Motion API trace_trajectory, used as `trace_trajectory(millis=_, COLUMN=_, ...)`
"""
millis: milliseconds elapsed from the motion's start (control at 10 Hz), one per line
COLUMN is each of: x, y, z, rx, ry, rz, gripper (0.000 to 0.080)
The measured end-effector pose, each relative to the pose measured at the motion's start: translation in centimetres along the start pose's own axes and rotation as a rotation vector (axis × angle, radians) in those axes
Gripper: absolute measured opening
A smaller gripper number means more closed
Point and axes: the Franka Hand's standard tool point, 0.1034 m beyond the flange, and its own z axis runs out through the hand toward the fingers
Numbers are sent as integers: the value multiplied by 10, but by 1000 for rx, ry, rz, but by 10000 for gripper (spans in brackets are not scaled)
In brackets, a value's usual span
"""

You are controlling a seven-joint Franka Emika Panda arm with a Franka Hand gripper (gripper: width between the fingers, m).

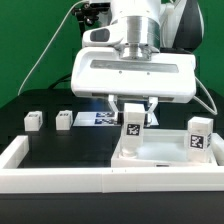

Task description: Assemble square table

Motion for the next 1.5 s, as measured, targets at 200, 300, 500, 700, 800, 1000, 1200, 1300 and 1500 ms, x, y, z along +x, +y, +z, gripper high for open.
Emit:
trace_trajectory(millis=200, x=-3, y=-1, z=1, rx=1, ry=-6, rz=-1, gripper=290)
trace_trajectory(millis=300, x=-4, y=-2, z=2, rx=1, ry=-6, rz=-3, gripper=290)
trace_trajectory(millis=500, x=-6, y=7, z=6, rx=-13, ry=12, rz=-2, gripper=290)
trace_trajectory(millis=700, x=-6, y=14, z=7, rx=-16, ry=19, rz=13, gripper=290)
trace_trajectory(millis=800, x=-6, y=16, z=7, rx=-16, ry=19, rz=19, gripper=290)
trace_trajectory(millis=1000, x=-6, y=20, z=8, rx=-12, ry=9, rz=32, gripper=290)
trace_trajectory(millis=1200, x=-5, y=20, z=8, rx=-9, ry=-4, rz=36, gripper=290)
trace_trajectory(millis=1300, x=-5, y=20, z=8, rx=-9, ry=-5, rz=36, gripper=290)
trace_trajectory(millis=1500, x=-5, y=23, z=8, rx=-10, ry=-5, rz=24, gripper=290)
